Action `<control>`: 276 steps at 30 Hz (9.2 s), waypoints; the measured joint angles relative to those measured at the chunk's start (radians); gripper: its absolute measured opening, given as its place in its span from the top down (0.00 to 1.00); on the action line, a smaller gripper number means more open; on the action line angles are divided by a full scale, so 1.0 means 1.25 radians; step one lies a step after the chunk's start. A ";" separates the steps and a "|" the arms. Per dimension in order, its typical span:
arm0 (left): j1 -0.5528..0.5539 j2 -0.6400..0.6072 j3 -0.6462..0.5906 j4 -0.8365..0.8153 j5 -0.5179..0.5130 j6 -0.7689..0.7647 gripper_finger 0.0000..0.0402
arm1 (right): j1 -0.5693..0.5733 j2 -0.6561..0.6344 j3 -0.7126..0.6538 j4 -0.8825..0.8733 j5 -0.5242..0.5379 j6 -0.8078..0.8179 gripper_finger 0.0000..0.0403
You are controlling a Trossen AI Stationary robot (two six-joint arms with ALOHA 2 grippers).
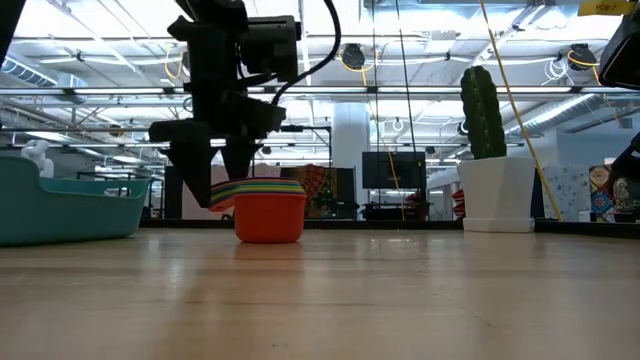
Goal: Nest measuring cups in basket
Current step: Put the nested measuring cups into the green bin, then adjust the green bin
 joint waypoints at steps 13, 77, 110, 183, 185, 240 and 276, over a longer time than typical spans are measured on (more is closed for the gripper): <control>0.001 0.000 -0.035 0.080 0.014 -0.005 0.02 | 0.000 0.000 0.000 0.000 0.001 0.016 0.62; 0.001 0.000 -0.039 0.077 0.061 -0.090 0.64 | 0.000 0.000 0.000 0.003 0.002 0.022 0.62; 0.000 -0.022 -0.038 0.024 0.073 -0.135 0.64 | 0.000 0.000 0.000 0.000 0.001 0.016 0.62; -0.341 -0.400 -0.071 -0.528 -0.058 -1.365 0.65 | 0.065 0.000 0.000 -0.025 -0.087 -0.045 0.62; -0.352 -0.400 -0.105 -0.528 -0.028 -1.389 0.65 | 0.075 0.000 0.000 -0.025 -0.086 -0.033 0.62; -0.383 -0.398 -0.382 -0.331 0.104 -1.662 0.63 | 0.104 -0.001 -0.001 0.010 -0.085 0.020 0.62; -0.372 -0.400 -0.227 -0.485 0.035 -1.598 0.43 | 0.131 0.000 -0.001 0.015 -0.078 0.042 0.62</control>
